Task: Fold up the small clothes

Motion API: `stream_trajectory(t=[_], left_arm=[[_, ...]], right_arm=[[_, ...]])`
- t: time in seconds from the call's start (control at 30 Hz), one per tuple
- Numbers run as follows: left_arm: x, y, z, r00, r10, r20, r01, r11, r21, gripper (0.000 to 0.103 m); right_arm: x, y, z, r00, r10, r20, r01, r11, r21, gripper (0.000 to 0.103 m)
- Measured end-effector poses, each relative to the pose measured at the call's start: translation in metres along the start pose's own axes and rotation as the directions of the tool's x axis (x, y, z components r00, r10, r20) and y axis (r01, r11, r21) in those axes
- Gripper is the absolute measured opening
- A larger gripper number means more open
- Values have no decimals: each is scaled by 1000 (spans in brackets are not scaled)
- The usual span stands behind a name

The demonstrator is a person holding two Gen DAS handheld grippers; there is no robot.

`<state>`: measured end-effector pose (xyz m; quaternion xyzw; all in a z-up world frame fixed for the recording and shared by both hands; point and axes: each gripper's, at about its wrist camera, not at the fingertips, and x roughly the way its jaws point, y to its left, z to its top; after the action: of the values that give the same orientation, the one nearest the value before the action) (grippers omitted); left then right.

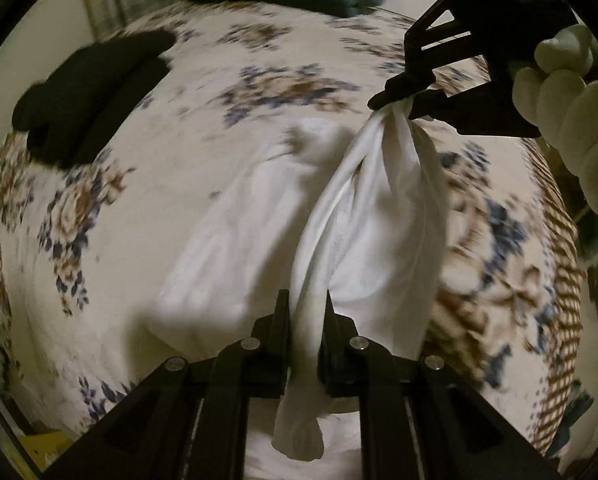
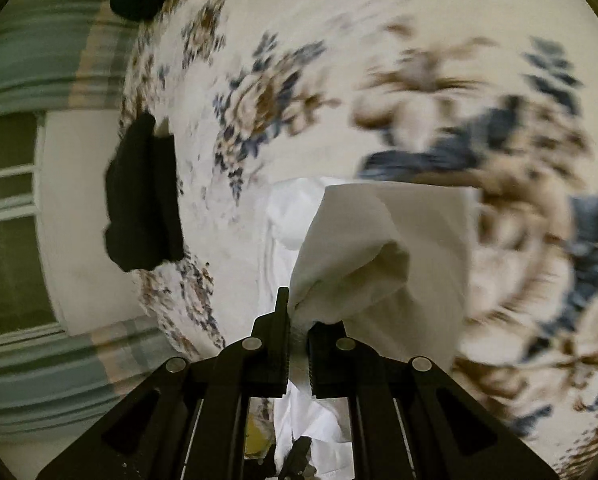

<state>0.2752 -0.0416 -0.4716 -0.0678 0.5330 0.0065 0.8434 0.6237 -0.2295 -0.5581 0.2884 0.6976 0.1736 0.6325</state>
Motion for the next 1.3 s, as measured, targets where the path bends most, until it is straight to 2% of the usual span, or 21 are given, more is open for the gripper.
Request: stream_trajectory(t=[0.2,0.27,0.3,0.37,0.4,0.43,0.47,0.53,0.63,0.73,0.8,0.9,0.97,1.07,1.17,1.23,1.3], left_arm=[[42,72,13,997,-40,-72,32,993,-112,14],[47,95,12,993,-51,-103,33,985,-170,18],[45,109,9,993,-49,-105,27,979,-204,26],[40,133,3,992,-64,-107,33,962,-271,28],[35,146,-2,992,-60,-111,24,952,-305,31],[31,155,-5,992,-50,-115,10,945,-326,38],[24,163,-8,993,-54,-105,14,937,-348,38],[14,168,-11,994,-61,-91,24,931,-364,38],[-5,152,-10,993,-94,-67,69,947,-314,38],[-14,110,-8,990,-122,-69,106,975,-197,38],[-6,77,-8,988,-127,-94,117,988,-103,38],[29,35,-7,991,-48,-125,54,997,49,38],[48,29,-1,990,16,-138,-4,996,88,38],[60,65,15,988,78,-130,-77,997,9,39],[58,127,23,982,113,-149,-135,980,-149,40],[56,164,21,976,116,-186,-159,959,-235,39],[47,193,19,977,83,-198,-144,938,-316,39]], right_arm=[[84,54,29,988,-151,-42,150,988,-31,8],[108,62,36,984,-152,-98,152,988,-4,12],[117,65,39,983,-137,-122,139,990,5,14],[126,75,41,985,-80,-153,80,997,-12,31],[127,83,40,987,-15,-161,11,1000,-25,58],[125,88,39,985,39,-166,-45,998,-33,78],[119,91,37,980,107,-168,-115,993,-35,78],[107,90,34,976,152,-159,-158,987,-24,78],[80,74,20,990,86,-108,-88,996,-11,78],[81,49,-6,986,15,-168,-12,1000,17,78],[83,32,-17,983,-44,-179,48,999,19,78],[61,12,-26,994,-45,-103,47,999,17,78],[36,-7,-30,998,-45,-41,47,998,46,78],[5,-30,-35,997,-67,25,65,995,76,78],[-15,-46,-44,990,-123,69,118,990,78,78],[-22,-56,-57,987,-137,83,130,988,78,78],[-20,-63,-74,989,-128,79,121,989,83,78]])
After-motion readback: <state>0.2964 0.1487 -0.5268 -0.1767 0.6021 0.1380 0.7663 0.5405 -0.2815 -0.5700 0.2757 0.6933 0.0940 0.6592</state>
